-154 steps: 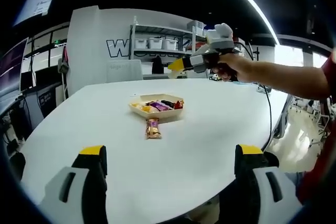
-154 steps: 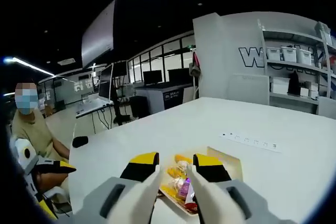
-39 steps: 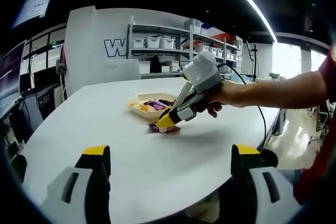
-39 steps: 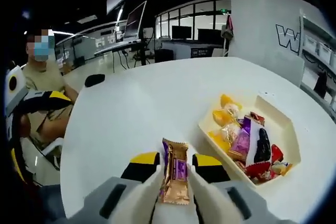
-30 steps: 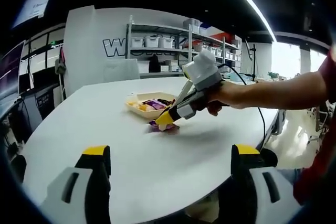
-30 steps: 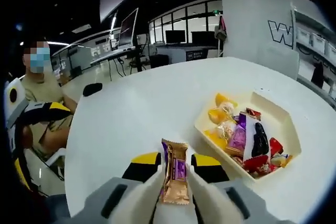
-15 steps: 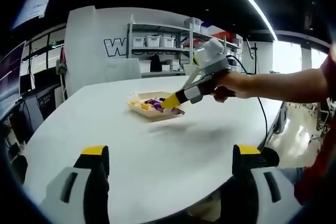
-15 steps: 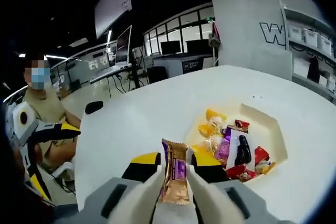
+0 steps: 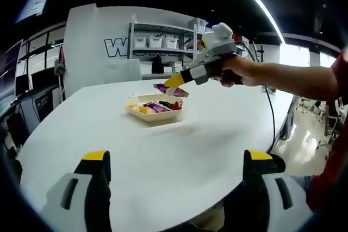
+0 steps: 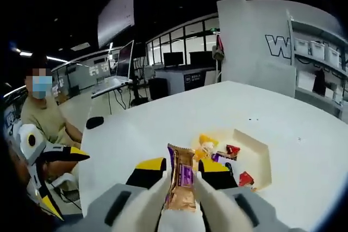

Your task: Place the target food into the container with the food tongs after gripping and lifting it, then release it inside without dropping or visibly crushing the food.

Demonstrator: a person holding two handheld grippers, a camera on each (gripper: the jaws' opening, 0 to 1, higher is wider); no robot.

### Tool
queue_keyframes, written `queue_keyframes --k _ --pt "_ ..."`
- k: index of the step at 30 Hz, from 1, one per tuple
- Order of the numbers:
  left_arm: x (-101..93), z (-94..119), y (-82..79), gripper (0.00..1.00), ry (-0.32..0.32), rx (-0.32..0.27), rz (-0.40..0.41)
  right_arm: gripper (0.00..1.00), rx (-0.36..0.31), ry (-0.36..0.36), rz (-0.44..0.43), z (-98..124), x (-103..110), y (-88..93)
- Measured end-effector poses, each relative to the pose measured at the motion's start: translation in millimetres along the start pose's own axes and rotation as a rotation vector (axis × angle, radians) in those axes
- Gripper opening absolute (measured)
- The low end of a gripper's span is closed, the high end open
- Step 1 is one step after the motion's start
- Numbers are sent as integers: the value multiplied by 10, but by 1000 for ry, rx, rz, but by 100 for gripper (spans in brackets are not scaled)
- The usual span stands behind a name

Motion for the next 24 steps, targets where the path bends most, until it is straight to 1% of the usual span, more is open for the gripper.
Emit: queue_keyframes --k 5,16,24 --pt "4 -12 -21 99 -1 -3 -6 18 -4 10 12 -2 -47 -50" --pt "23 -27 -45 98 5 -12 -1 19 -30 29 19 20 -163 -244" --pt "30 -48 -36 97 8 -10 -1 19 -34 44 10 -10 -304 -319"
Point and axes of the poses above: the point that each gripper's makers call its tool centre point, and the gripper's own axes: z roughly backward along the fingers, x roughly to its left, y roughly out of its underside, the point moved 6 cm from there along z, roughly backward along the fingers, and after that the axes turned 3 degrees about x, right-handed, at the moved point
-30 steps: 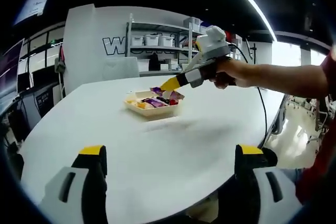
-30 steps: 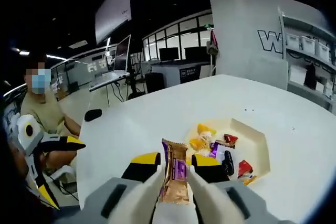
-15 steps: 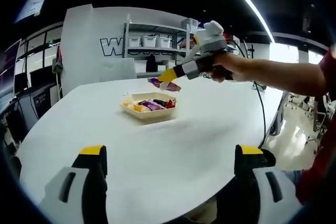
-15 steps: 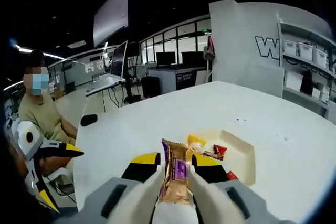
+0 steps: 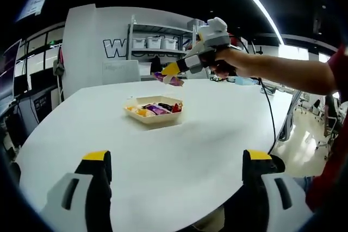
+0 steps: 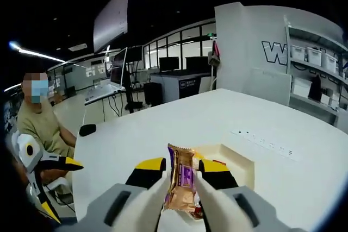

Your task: Place the target food into the container with the food tongs after gripping and lifting it, then release it inside without dropping or visibly crushing the food.

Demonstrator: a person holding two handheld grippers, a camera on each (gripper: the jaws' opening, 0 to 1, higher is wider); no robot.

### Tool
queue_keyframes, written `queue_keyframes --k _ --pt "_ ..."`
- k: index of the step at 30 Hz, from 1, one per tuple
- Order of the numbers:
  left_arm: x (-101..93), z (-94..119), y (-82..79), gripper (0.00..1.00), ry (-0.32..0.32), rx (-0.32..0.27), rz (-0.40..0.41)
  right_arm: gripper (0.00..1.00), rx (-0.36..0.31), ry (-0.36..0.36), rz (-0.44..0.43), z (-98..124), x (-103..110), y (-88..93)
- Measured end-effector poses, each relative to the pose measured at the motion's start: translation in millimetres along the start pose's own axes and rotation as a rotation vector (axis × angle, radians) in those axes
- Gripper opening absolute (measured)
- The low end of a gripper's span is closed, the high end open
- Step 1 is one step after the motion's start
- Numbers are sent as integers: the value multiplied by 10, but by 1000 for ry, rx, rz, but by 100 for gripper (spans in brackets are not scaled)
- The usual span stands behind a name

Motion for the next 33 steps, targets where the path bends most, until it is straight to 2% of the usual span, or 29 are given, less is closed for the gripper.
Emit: queue_keyframes --k 14,22,33 --pt "9 -32 1 96 4 -2 3 19 -5 18 -67 -89 -215 -23" --pt "22 -39 1 96 6 -4 12 19 17 44 -52 -149 -296 9" --pt "72 -21 -12 96 -5 -8 16 19 0 98 -41 -216 -474 -91"
Point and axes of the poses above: the point that each gripper's makers call its tool centre point, and the gripper's own axes: z roughly backward along the fingers, x roughly to its left, y roughly out of its underside, the point moved 6 cm from there along z, roughly backward along the fingers, and after that the axes turned 3 degrees about x, right-handed, at the moved point
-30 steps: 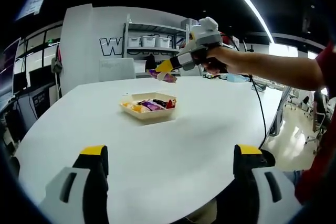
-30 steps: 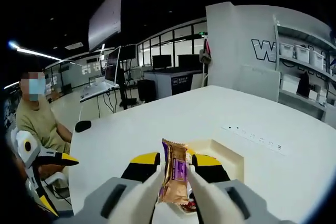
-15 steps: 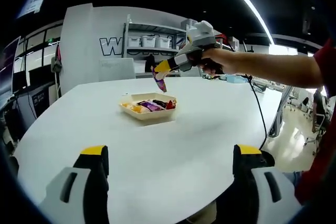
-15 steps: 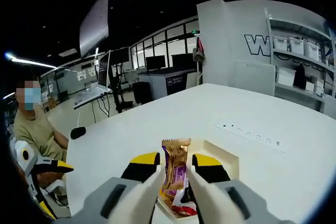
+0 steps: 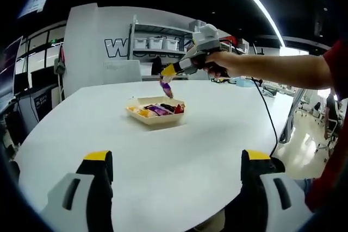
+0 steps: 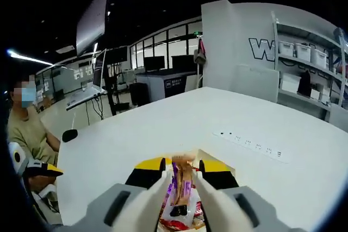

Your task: Place the target food into the container with the food tongs after gripping and lifting it, then release it inside without dropping or visibly crushing the food.

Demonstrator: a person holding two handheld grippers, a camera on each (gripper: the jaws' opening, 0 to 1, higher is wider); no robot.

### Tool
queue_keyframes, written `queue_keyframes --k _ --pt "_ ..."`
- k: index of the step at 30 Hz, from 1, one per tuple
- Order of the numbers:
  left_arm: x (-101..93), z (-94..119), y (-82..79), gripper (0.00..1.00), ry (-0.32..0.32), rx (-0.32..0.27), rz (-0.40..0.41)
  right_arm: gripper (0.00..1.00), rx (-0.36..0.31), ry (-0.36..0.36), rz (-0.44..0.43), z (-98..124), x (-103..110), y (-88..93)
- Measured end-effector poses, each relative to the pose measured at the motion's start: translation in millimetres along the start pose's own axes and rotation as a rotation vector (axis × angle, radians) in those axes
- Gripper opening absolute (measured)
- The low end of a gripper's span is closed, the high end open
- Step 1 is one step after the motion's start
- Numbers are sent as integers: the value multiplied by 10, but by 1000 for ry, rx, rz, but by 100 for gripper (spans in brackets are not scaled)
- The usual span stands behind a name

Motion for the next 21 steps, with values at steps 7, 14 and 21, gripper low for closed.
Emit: queue_keyframes --k 7,14,21 --pt "9 5 0 95 -1 2 1 20 1 -4 3 1 19 -8" --pt "-25 1 -3 96 4 3 -6 20 0 -8 0 63 27 -10" --pt "-22 33 -3 96 1 2 -4 20 -12 -28 -20 157 62 -22"
Point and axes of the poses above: the point that each gripper's makers call its tool centre point, and the gripper's own axes: z roughly backward along the fingers, x roughly to its left, y roughly out of its underside, the point moved 6 cm from there along z, roughly backward along the fingers, and after that the axes turned 3 degrees about x, right-handed, at the moved point
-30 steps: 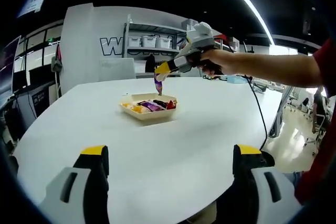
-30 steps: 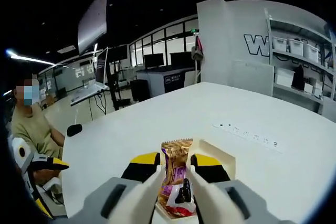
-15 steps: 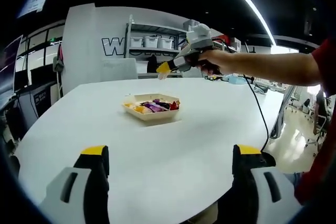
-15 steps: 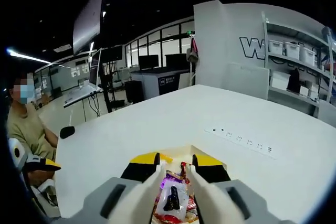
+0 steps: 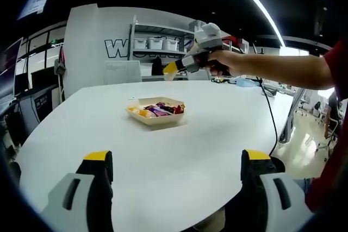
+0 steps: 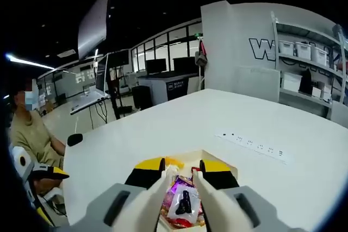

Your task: Place the target food into the container with the food tongs after gripping and lifting it, then release it inside without dropping or visibly crushing the food.

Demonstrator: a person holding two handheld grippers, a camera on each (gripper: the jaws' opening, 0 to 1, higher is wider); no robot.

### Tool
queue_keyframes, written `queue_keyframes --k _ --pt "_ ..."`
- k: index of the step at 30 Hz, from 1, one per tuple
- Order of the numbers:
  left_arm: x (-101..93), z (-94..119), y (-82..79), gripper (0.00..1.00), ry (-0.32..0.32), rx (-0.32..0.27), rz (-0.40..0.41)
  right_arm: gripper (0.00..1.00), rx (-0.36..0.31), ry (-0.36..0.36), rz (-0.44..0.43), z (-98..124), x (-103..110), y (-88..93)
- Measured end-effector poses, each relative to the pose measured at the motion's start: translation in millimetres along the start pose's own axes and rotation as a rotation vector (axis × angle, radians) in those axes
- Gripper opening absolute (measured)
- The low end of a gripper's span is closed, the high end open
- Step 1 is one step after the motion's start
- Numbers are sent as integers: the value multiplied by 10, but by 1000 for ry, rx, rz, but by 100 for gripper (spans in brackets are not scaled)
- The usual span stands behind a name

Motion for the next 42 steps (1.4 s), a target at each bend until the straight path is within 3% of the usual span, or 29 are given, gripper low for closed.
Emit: queue_keyframes --k 12,15,19,42 --pt "-53 16 -19 95 12 -3 -2 21 0 -27 29 134 170 102" --pt "-95 15 -46 93 58 -38 54 21 -3 -37 23 167 191 137" --pt "-76 14 -24 93 25 -9 7 21 0 -48 22 215 222 198" --pt "-233 -60 -32 93 75 15 -15 22 36 -72 56 416 442 678"
Point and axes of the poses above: the point that each gripper's makers call its tool centre point, and the gripper's own axes: z roughly backward along the fingers, x roughly to its left, y roughly out of its underside, the point moved 6 cm from there along z, roughly backward along the fingers, and after that the axes turned 3 degrees about x, right-handed, at the moved point
